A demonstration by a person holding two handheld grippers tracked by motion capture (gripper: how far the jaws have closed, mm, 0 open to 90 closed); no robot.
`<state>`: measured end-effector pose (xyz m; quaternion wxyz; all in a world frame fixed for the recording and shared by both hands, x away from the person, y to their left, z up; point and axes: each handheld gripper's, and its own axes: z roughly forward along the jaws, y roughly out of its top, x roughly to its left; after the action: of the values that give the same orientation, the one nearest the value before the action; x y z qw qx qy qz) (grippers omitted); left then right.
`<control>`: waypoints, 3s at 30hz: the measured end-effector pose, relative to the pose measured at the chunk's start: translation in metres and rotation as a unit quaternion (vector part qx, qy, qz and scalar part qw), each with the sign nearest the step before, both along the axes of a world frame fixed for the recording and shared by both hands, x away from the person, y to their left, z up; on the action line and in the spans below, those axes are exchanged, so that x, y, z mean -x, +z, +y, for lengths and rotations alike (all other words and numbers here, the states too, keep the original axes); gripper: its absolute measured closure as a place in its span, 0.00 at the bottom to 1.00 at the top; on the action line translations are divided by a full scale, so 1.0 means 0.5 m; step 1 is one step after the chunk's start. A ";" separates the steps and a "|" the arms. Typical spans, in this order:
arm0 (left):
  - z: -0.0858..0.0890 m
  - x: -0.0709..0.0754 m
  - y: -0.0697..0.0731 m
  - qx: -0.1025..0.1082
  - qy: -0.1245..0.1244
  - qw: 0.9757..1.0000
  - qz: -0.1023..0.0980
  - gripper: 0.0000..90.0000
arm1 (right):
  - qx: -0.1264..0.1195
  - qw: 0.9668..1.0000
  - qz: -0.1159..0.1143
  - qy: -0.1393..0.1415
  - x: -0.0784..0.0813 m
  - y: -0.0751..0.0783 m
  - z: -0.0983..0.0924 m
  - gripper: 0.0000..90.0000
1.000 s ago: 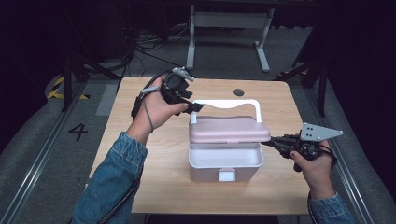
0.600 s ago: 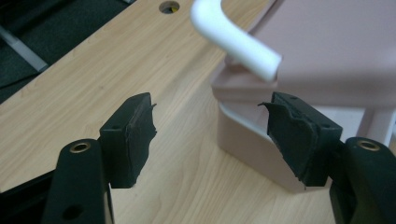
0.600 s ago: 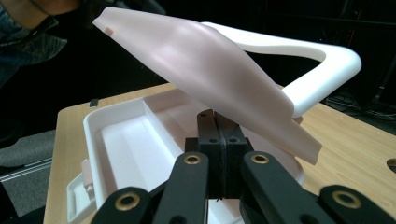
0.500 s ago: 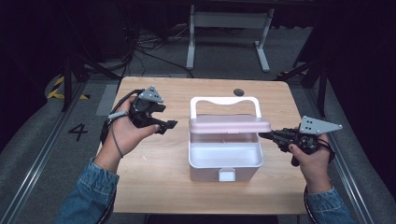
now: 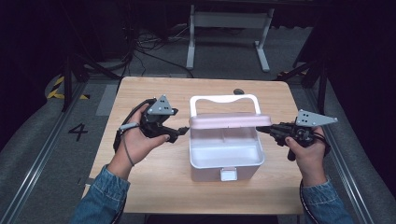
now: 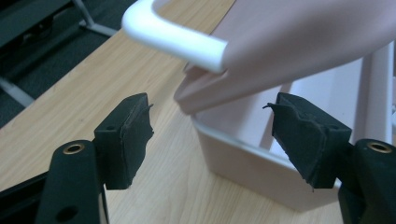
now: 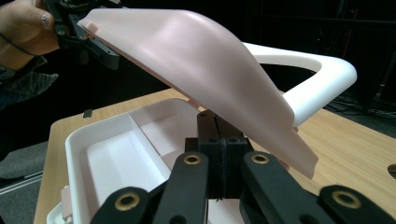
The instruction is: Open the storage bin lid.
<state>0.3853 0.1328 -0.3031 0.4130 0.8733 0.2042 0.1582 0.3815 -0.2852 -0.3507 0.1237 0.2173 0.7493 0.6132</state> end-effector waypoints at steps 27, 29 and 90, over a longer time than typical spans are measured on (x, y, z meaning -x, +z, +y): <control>-0.051 -0.009 0.018 0.072 -0.050 0.994 -0.064 0.64 | -0.015 1.000 0.014 0.009 0.004 0.010 -0.020 0.96; -0.049 -0.012 0.020 0.073 -0.048 0.994 -0.063 0.65 | -0.014 1.000 0.013 0.007 0.006 0.011 -0.024 0.96; -0.079 -0.257 -0.019 0.099 0.048 0.994 0.017 0.69 | 0.011 0.995 0.048 -0.089 0.092 -0.020 -0.152 0.93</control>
<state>0.5137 0.0936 -0.3127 0.4854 0.8202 0.2674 0.1419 0.3358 -0.3611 -0.3605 0.1439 0.3111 0.7389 0.5802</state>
